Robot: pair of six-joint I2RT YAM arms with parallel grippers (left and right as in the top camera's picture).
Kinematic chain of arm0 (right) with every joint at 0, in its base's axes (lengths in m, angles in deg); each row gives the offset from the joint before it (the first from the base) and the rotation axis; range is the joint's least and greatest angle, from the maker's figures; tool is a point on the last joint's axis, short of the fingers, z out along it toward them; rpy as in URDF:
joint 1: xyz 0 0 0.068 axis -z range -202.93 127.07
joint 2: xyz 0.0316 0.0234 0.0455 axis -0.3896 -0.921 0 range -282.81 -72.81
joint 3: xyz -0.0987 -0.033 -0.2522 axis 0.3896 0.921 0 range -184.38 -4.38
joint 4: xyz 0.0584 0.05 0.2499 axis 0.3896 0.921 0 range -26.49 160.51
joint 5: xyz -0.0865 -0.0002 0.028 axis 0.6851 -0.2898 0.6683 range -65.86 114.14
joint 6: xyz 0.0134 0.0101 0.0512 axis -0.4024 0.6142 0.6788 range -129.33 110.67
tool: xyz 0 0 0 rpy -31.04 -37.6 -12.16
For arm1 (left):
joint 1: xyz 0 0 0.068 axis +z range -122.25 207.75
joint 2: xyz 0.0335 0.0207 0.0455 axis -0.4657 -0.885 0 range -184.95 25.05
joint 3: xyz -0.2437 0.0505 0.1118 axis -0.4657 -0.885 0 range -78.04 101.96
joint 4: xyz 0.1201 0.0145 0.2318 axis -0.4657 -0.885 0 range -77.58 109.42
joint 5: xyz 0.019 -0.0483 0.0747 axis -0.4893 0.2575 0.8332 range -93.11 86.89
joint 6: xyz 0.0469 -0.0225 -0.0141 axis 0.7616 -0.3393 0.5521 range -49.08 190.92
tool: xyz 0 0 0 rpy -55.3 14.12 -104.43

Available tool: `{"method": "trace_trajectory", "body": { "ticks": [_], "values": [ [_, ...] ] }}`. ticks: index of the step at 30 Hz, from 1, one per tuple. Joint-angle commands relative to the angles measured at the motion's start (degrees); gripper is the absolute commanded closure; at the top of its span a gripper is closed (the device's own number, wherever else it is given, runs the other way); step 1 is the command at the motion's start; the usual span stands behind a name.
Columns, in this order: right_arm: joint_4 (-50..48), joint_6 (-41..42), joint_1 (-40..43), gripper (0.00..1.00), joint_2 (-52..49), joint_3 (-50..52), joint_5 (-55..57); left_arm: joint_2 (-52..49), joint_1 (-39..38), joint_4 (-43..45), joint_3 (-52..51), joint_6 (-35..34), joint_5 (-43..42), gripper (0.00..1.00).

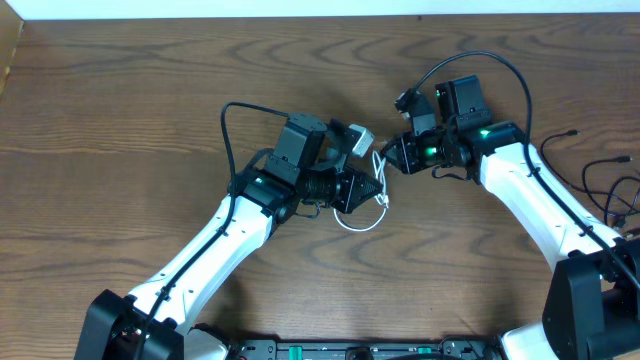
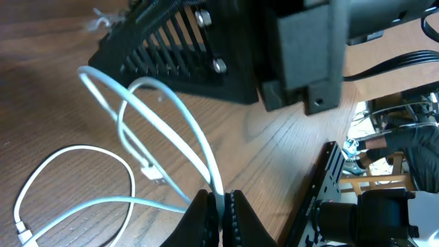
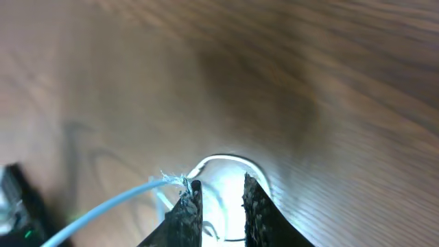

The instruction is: Untangle cables

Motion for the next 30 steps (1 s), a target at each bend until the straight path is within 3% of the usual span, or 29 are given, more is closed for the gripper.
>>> {"method": "trace_trajectory", "body": {
  "ticks": [1, 5, 9, 13, 21, 30],
  "values": [
    [0.0, -5.5, -0.6, 0.83, -0.3, -0.8, -9.4, 0.6, 0.2, -0.1, 0.2, 1.1, -1.4, 0.92],
    [1.3, -8.9, -1.4, 0.81, -0.3, -0.8, -13.2, 0.6, 0.2, -0.1, 0.2, 1.9, -1.4, 0.92],
    [2.2, -11.3, -2.8, 0.72, -0.3, -0.8, -12.9, 0.6, 0.2, 0.5, 0.2, 1.9, -1.4, 0.92],
    [1.4, -11.4, -3.4, 0.64, -0.3, -0.8, -7.0, 0.7, 0.2, 2.5, 0.2, 1.9, -6.8, 0.93],
    [-0.7, -10.7, -3.6, 0.64, -0.3, -0.8, 5.2, 0.7, 0.2, 2.5, 0.2, 1.9, -10.2, 0.92],
    [-1.9, -1.2, -3.6, 0.67, -0.4, -0.8, 18.7, 0.7, 0.2, 2.5, 0.2, 1.9, -11.4, 0.93]
  ]
}}
